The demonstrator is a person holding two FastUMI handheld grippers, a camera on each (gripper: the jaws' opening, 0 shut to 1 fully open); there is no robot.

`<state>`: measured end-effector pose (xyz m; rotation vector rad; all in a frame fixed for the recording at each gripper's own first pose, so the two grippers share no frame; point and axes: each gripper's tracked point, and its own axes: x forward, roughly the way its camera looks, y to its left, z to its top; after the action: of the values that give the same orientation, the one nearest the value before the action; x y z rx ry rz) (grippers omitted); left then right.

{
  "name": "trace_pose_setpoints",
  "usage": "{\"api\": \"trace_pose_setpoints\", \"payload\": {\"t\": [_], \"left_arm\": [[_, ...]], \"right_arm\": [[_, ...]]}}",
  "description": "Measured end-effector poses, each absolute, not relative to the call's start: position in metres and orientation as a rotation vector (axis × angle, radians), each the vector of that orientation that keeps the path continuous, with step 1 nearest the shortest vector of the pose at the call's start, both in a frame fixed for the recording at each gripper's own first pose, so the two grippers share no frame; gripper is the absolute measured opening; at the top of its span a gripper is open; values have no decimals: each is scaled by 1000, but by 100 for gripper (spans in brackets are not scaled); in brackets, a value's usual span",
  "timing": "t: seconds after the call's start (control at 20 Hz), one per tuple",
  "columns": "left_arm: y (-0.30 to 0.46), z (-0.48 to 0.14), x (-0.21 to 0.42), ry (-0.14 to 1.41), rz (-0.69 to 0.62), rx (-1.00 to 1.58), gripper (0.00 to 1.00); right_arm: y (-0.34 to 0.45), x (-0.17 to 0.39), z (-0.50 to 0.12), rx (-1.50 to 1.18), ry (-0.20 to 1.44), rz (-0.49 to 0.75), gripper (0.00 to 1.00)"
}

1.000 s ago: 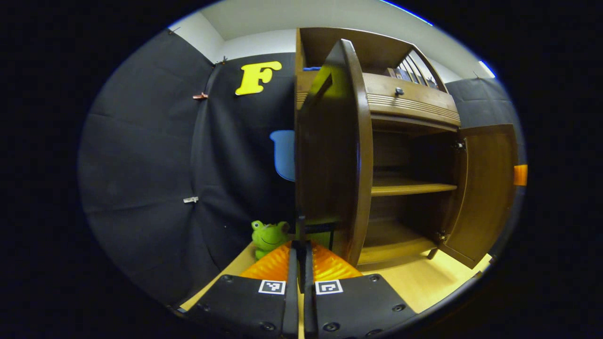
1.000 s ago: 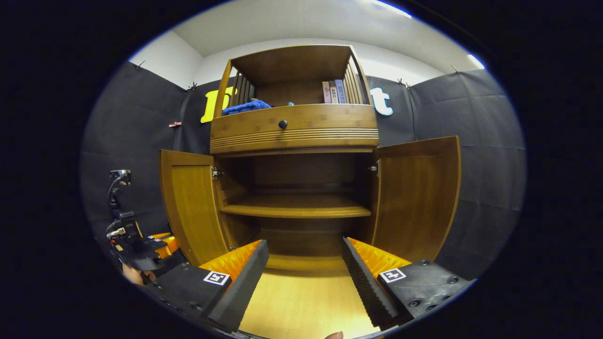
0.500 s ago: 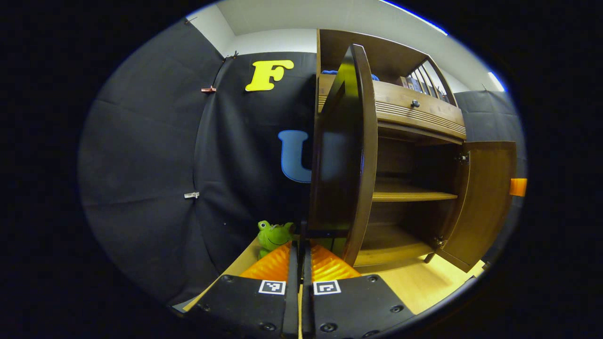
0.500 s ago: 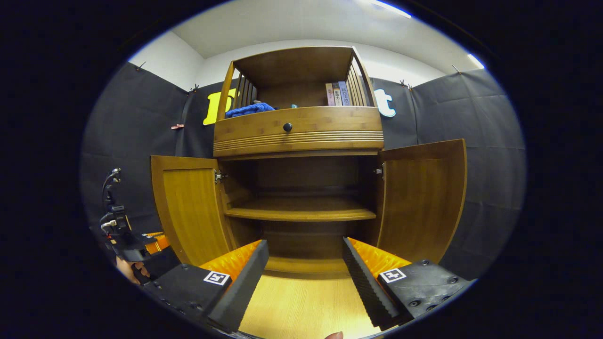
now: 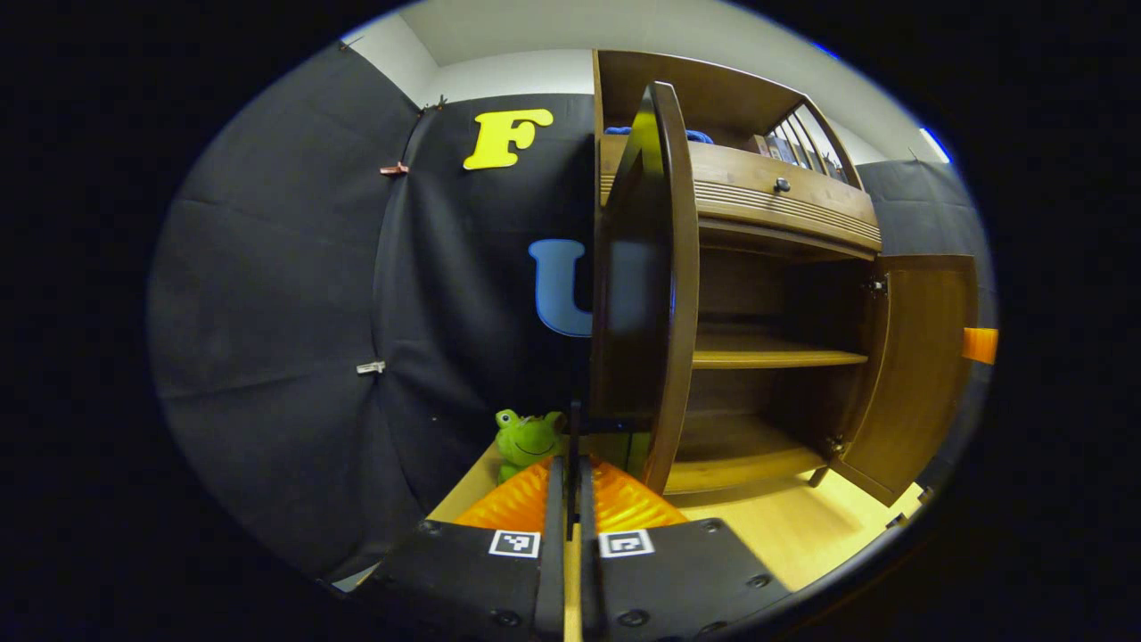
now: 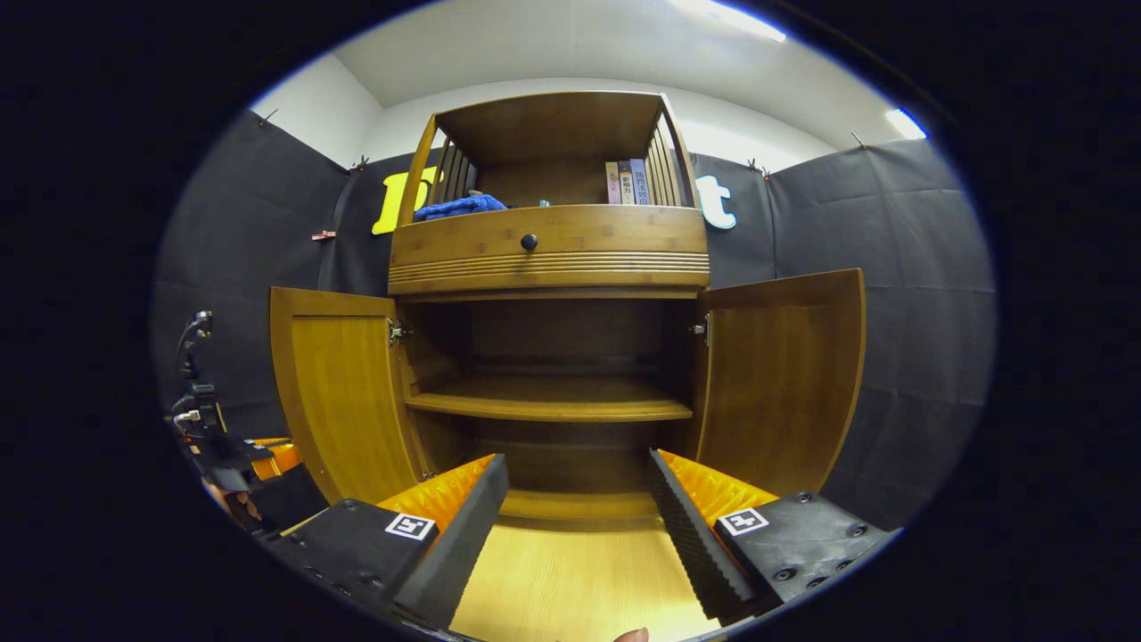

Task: Open the right door of the double-door shoe cabinet with the right hand, and open the left door with the left hand.

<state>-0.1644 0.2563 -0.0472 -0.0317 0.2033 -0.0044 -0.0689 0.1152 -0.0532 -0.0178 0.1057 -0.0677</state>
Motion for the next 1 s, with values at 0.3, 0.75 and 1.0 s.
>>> {"api": "trace_pose_setpoints", "payload": {"t": [0.3,0.75,1.0], "left_arm": [[268,-24,-196,164,106,0,96],[170,22,-218,133,15,-23,93],[110,41,-201,95,-36,-26,93]], "right_arm": [[101,-63,-59,-10,109,-52,99],[70,-49,-59,9,99,-21,99],[45,-46,-57,16,93,-23,99]]}}
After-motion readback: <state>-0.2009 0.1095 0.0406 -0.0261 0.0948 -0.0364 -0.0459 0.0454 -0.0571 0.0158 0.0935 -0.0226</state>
